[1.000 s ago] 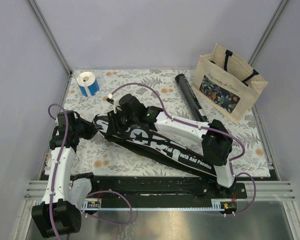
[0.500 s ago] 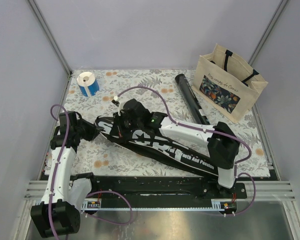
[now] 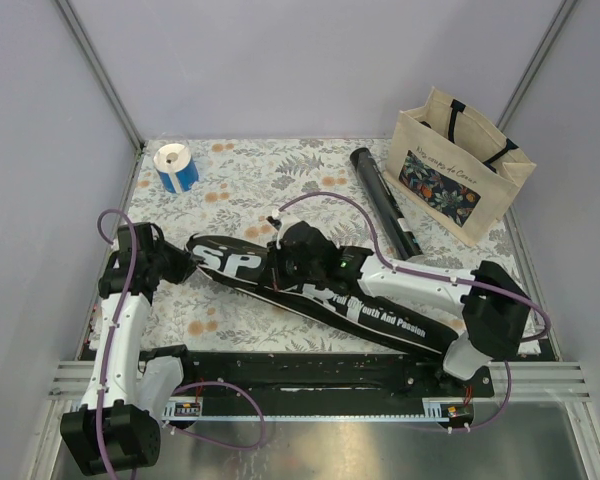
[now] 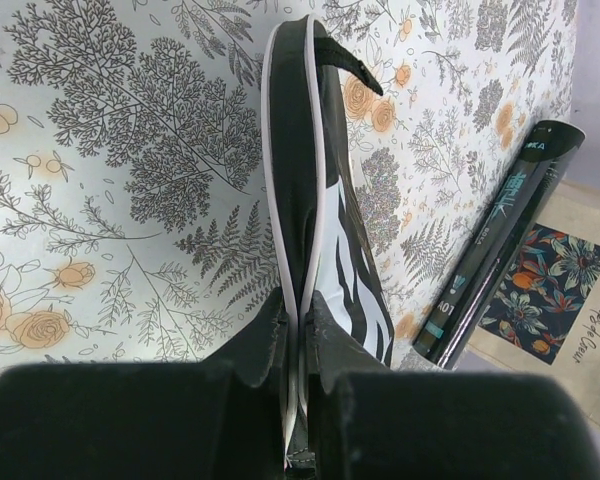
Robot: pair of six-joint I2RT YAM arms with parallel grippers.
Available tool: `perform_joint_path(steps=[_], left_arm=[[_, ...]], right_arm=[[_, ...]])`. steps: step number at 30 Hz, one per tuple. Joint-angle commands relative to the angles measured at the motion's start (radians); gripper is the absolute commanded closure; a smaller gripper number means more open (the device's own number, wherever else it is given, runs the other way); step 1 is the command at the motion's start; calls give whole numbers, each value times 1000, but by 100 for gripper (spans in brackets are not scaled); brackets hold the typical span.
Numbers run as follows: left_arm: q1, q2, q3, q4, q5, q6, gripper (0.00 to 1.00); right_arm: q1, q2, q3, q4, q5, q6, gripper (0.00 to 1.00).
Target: Pack up the badminton gear
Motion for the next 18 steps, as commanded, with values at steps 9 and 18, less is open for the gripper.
perform_joint_path(steps=[9,18], left_arm=[[15,-39,151,-108,-186,-24,100],[14,-47,143,-114,-209,-23,100]], right_arm=[[-105,-198,-258,-195,272,38,100],[-212,-313,-364,-246,317,25,100]])
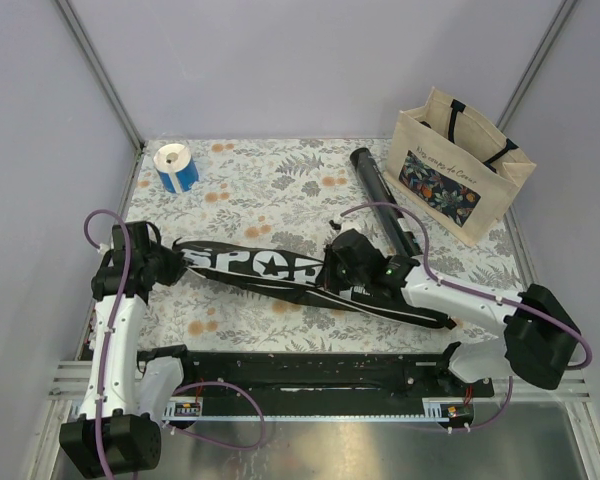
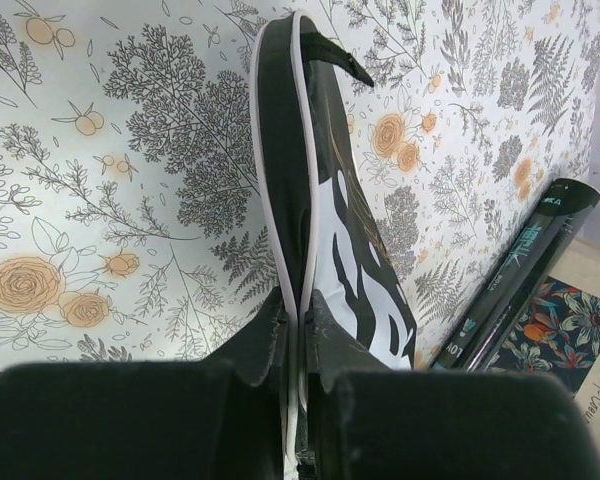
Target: Pack up the badminton gear
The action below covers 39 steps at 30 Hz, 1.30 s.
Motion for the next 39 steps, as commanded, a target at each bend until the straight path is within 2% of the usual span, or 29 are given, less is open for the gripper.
perform_joint_path(steps=[1,4,12,23,30,39], left_arm=[[13,-31,62,22,-79,13,100],[12,-35,69,18,-88,16,100],[12,-51,102,-39,-229,-31,100],[15,-45,198,-132,-398,-73,100],[21,-30,240,-152,-473,-57,100],[41,-16,263,-154,-473,-30,100]], right_arm=[[-74,-63,-48,-146,168,-40,100],[-95,-80,-65,-174,192,-45,100],[-129,-167,-136,-249,269,-13,100],[-232,-331,-171,-360,477,-1,100],[-342,-358,-202,-361,501,-5,100],[-486,-388,-228,-305,473,-43,100]])
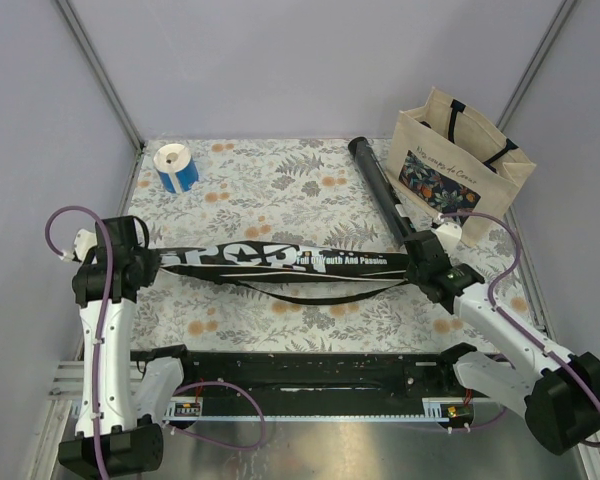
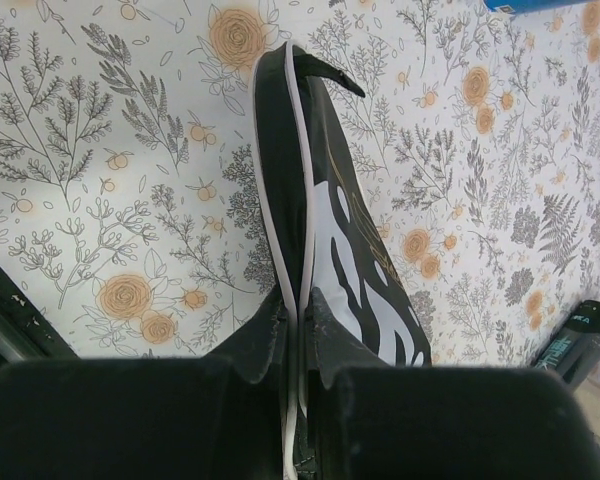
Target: Pack up the badminton gear
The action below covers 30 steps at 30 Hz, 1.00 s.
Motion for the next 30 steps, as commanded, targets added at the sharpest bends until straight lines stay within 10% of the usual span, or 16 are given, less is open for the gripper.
perform_joint_path(steps=[1,25,30], left_arm=[[32,-2,67,67,-144,40,100],[187,30,86,187,156,190,100],[184,16,78,228,206,207,100]], right_arm=[[-64,-23,-8,18,53,-24,100],[-338,97,-23,219,-339,-68,100],[-338,30,53,135,-581,-172,59]])
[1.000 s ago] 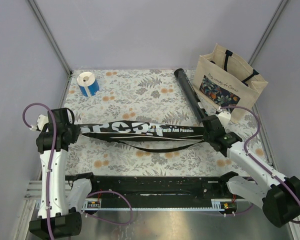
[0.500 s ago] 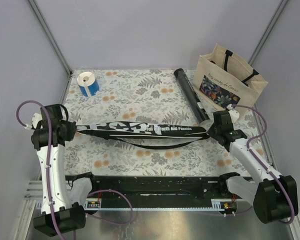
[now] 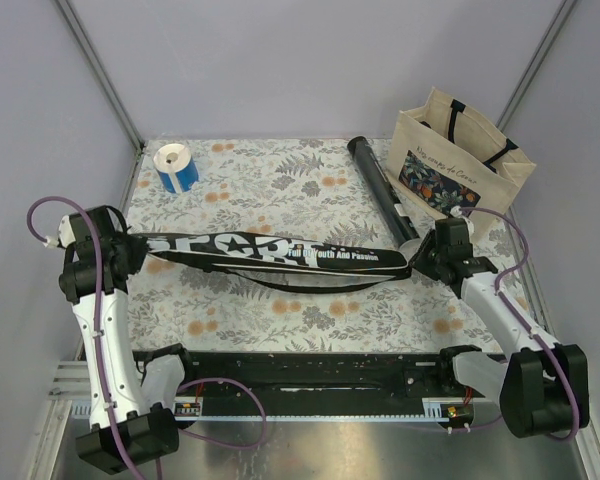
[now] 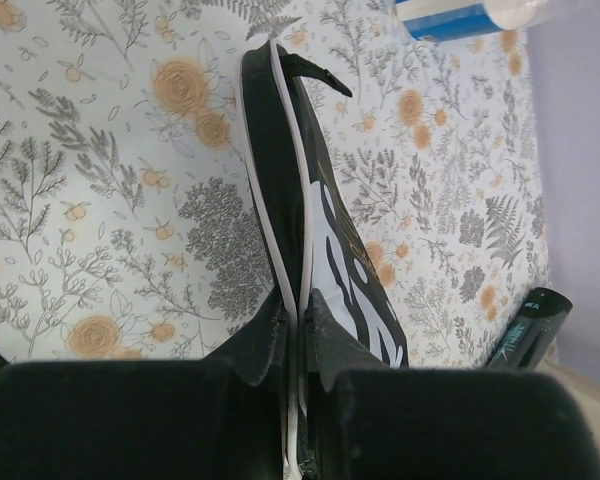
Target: Pack up the badminton gear
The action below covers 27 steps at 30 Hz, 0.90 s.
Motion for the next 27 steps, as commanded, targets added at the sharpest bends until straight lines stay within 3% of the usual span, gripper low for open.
perform_joint_path(steps=[1,4,8,14,19,21,23,27], left_arm=[[10,-32,14,144,40,54,100],[10,-35,20,141,66,32,100],[12,-35,20,141,122,14,100],[12,-46,29,101,90,-3,100],[12,-49,41,81,83,-17,100],[12,-44,46,73,80,-31,100],[10,-35,53,70,77,-34,100],[10,-18,77,61,75,-40,100]], right_arm=[[-11,-86,73,-11,-278,-149,50],[44,-140,65,107,-429,-224,38],[262,-194,36,276,-358,-355,32],[508,-108,14,527,-268,-578,20],[623,79,90,555,-236,-733,15],[669,151,146,478,-222,-786,15],[728,202,195,422,-161,-835,15],[807,263,196,498,-6,-901,17]])
